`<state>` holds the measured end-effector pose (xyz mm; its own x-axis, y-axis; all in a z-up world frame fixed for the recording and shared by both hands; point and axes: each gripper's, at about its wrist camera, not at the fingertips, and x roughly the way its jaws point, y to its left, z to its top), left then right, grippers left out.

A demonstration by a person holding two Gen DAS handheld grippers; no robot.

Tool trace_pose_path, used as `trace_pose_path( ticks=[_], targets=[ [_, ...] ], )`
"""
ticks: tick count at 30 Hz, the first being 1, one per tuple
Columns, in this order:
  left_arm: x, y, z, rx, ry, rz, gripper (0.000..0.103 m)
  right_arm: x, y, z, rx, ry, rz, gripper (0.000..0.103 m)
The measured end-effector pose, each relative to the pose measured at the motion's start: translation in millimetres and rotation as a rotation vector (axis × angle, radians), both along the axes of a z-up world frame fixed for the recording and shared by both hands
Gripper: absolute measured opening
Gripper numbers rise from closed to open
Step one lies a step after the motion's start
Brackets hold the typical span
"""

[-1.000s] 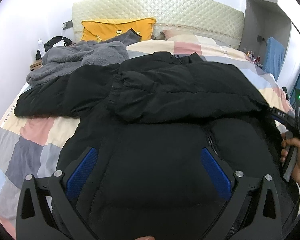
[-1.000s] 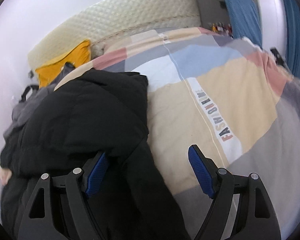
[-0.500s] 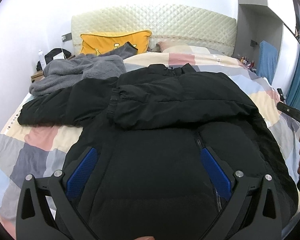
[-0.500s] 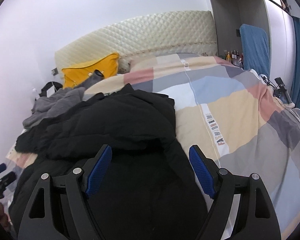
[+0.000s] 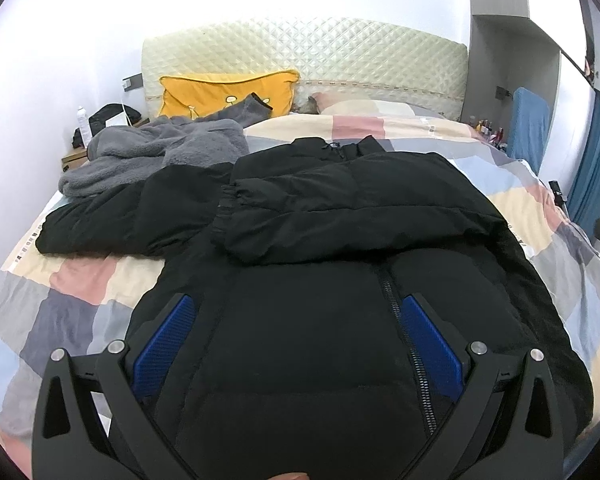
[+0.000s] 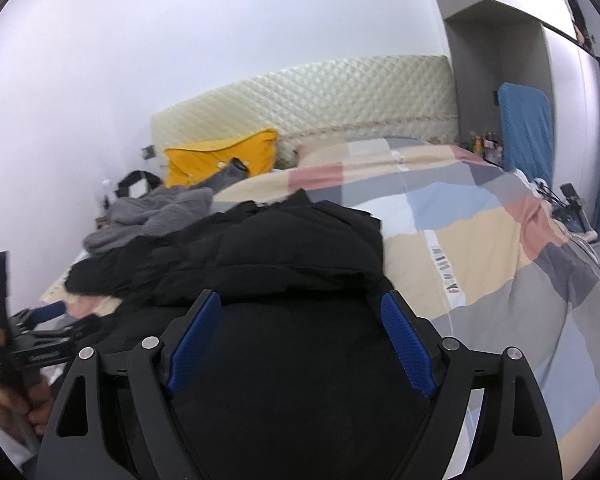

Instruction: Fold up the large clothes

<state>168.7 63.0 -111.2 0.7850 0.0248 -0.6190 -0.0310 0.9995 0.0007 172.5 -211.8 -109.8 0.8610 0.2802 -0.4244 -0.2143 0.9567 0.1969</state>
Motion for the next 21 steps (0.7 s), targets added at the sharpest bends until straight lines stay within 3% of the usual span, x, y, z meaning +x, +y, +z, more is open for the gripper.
trace_pose_path(
  ticks=[13,16,21],
  targets=[
    [-0.5,-4.0,-3.1,-0.009,0.013,-0.021,0.103,-61.8,14.0,-2.7,-0.046,-0.039,-0.001,0.089],
    [0.4,-5.7,-4.8,-0.006,0.015,-0.027,0.103,-63.5,20.7,-6.9,-0.100,-0.043,-0.008,0.090],
    [4.9,-5.6,-10.7,0.001,0.031,-0.025,0.103,-53.0,22.0,-12.1,-0.071,-0.034,0.011,0.091]
  ],
)
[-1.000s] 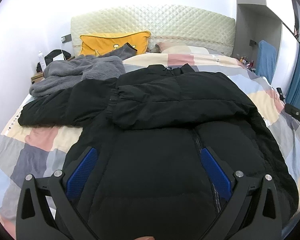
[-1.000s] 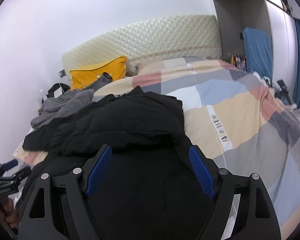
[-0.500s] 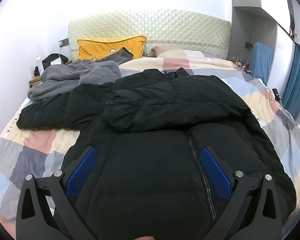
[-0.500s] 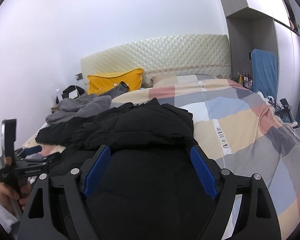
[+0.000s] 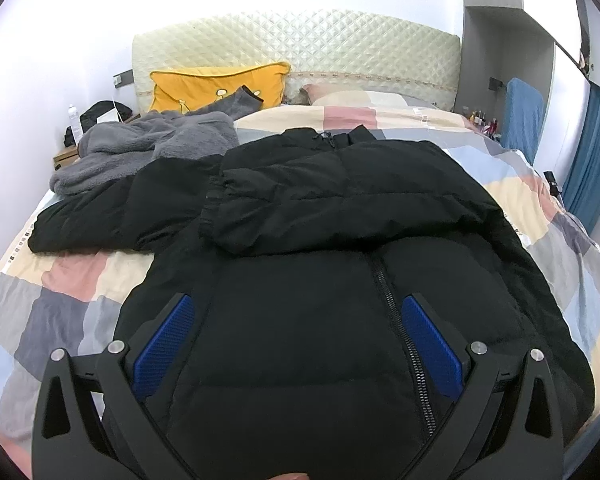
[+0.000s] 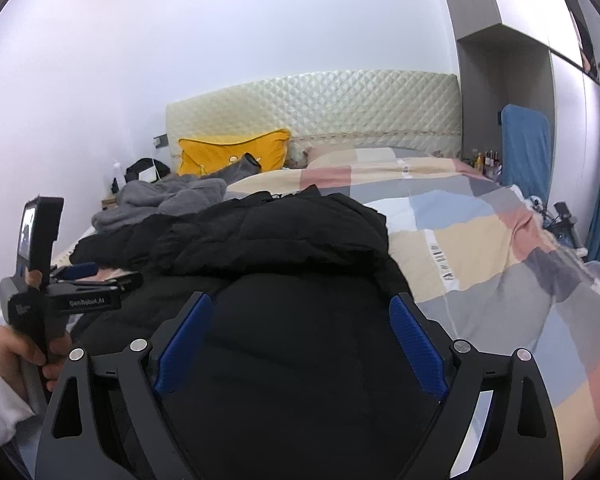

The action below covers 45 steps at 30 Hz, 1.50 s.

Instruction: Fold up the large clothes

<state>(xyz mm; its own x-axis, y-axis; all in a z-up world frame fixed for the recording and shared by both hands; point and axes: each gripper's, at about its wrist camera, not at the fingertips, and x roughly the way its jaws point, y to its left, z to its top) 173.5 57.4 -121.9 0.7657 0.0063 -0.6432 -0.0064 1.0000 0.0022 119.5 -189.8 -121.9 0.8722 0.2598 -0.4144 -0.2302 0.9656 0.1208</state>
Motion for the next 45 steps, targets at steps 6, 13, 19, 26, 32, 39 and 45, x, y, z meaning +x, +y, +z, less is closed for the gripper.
trace_pose_path(
  ticks=[6,13,19,26,32,39,45],
  targets=[
    [4.0,0.7,-2.6,0.008,0.028,0.008,0.103,1.0,-3.0,-4.0,-0.001,-0.007,-0.019,0.101],
    [6.5,1.7,12.1,0.047,0.027,-0.001,0.103,1.2,-12.2,-3.2,0.017,-0.013,-0.048,0.102],
    [12.9,19.0,35.9,0.025,0.032,0.009,0.103,0.7,-14.6,-2.3,0.020,-0.014,-0.054,0.103],
    [26.5,52.7,94.4,0.037,0.004,0.024,0.103,2.8,-13.2,-2.7,0.011,-0.012,-0.054,0.103],
    [47.4,93.3,153.0,0.037,-0.002,0.078,0.103,5.4,-15.5,-2.4,0.010,-0.020,-0.087,0.103],
    [80.9,167.8,203.0,-0.074,0.038,0.185,0.103,10.6,-17.7,-5.4,0.020,-0.014,-0.098,0.103],
    [94.3,244.7,188.6,-0.138,0.094,0.284,0.103,15.0,-13.4,-11.2,0.014,0.006,-0.089,0.103]
  ],
)
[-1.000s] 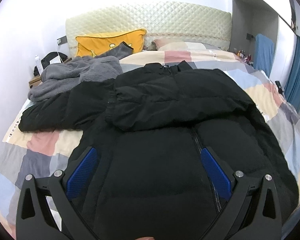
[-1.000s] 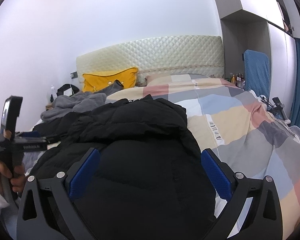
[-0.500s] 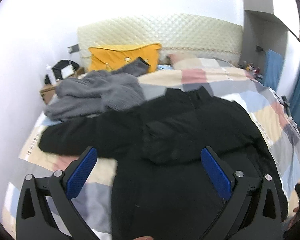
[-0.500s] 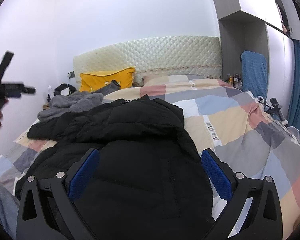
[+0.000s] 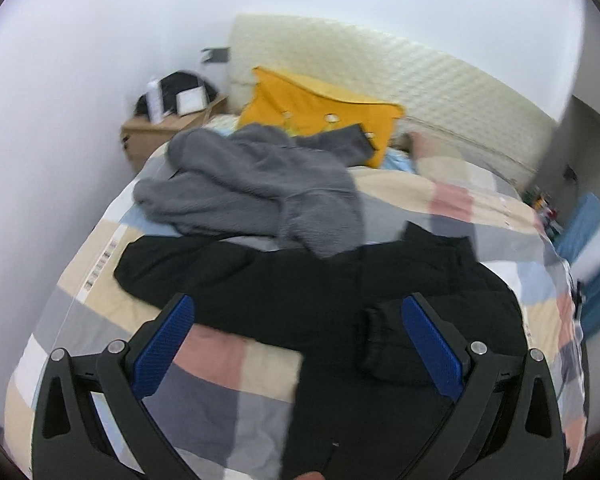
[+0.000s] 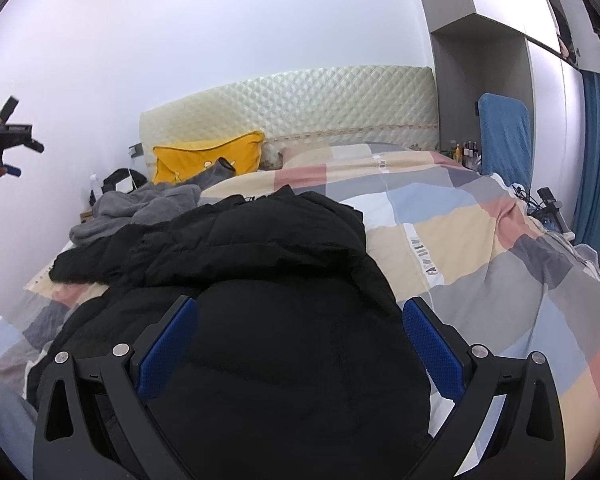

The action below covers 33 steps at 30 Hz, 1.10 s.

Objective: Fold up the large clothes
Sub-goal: 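Move the left tool to the other sleeve and grasp its cuff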

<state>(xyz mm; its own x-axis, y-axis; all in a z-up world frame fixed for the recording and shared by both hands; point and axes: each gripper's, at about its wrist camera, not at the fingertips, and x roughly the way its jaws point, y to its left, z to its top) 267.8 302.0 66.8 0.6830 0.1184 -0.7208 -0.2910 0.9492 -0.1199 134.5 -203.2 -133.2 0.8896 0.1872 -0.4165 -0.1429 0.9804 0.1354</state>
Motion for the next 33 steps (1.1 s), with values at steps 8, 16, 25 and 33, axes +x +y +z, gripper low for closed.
trace_pose_path(
  ticks=[8,16,25,33],
  targets=[
    [9.5,115.4,-80.5,-0.099,0.046,0.125,0.103,8.1,15.1,-11.0,-0.052,0.051,-0.005,0.103],
    [30.1,217.9,-185.0,-0.272,0.064,0.230,0.103,25.3,35.0,-18.7,-0.016,0.139,-0.003,0.103],
    [71.8,286.3,-294.7,-0.388,0.078,0.354,0.101,53.2,73.3,-23.9,-0.093,0.165,-0.025,0.103],
    [90.2,318.6,-322.6,-0.464,-0.036,0.467,0.084,70.6,80.8,-30.7,-0.084,0.198,-0.069,0.103]
  ],
)
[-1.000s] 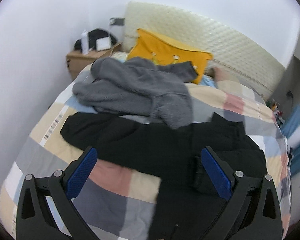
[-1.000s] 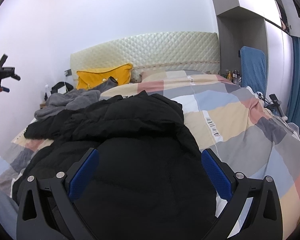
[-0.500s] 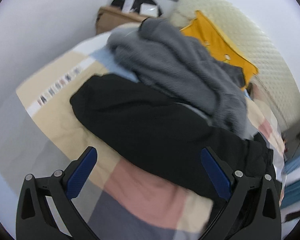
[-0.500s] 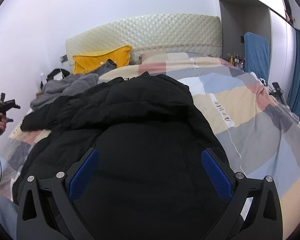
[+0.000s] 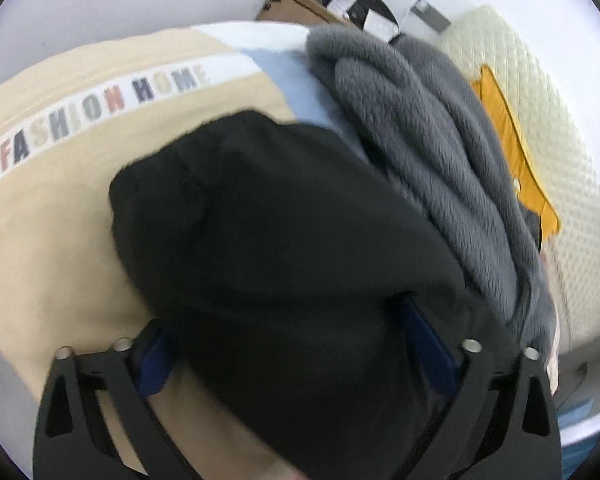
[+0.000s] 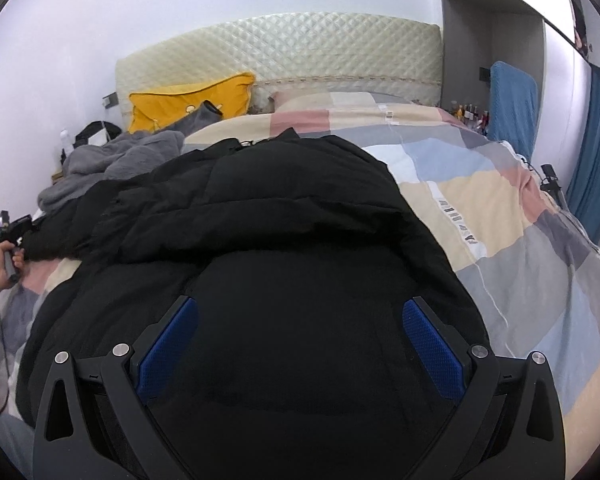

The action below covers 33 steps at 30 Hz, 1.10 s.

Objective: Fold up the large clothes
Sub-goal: 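Move the left tool to the other sleeve and grasp its cuff, then lift the grasped sleeve up with the left tool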

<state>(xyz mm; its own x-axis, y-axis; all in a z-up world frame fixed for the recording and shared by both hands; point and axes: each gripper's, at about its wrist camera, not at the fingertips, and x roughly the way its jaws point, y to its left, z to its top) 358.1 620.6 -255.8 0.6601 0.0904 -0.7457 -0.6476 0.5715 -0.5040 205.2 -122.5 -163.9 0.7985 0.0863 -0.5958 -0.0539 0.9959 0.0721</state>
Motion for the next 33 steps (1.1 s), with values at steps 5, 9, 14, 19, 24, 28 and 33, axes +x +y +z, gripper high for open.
trace_pose_path(
  ticks=[5,9,14,19,24,28,33],
  targets=[
    [8.0,-2.6,12.6,0.004,-0.021,-0.012,0.034,-2.0,-4.4,3.2,0.008,-0.002,-0.016,0.103],
    [8.7,-16.6,38.1,0.068,0.003,-0.042,0.009,-8.5,-8.0,6.6,0.017,-0.007,-0.004,0.103],
    [-2.1,-35.5,89.6,0.147,0.008,-0.033,0.006,-19.4,-14.0,13.9,0.020,-0.027,0.018,0.103],
    [-13.4,-60.4,141.3,0.232,0.008,-0.038,0.005,-26.8,-17.9,17.7,0.033,-0.027,0.067,0.103],
    [-20.9,-98.8,201.9,0.319,-0.023,-0.067,0.005,-33.6,-21.8,20.1,0.030,-0.041,0.105,0.103],
    [-25.4,-129.7,238.3,0.370,-0.049,-0.088,0.005,-39.1,-29.5,26.2,0.035,-0.068,0.121,0.103],
    [-27.0,-184.6,284.9,0.458,-0.084,-0.150,0.005,-41.9,-41.8,33.4,0.044,-0.092,0.135,0.103]
  ],
)
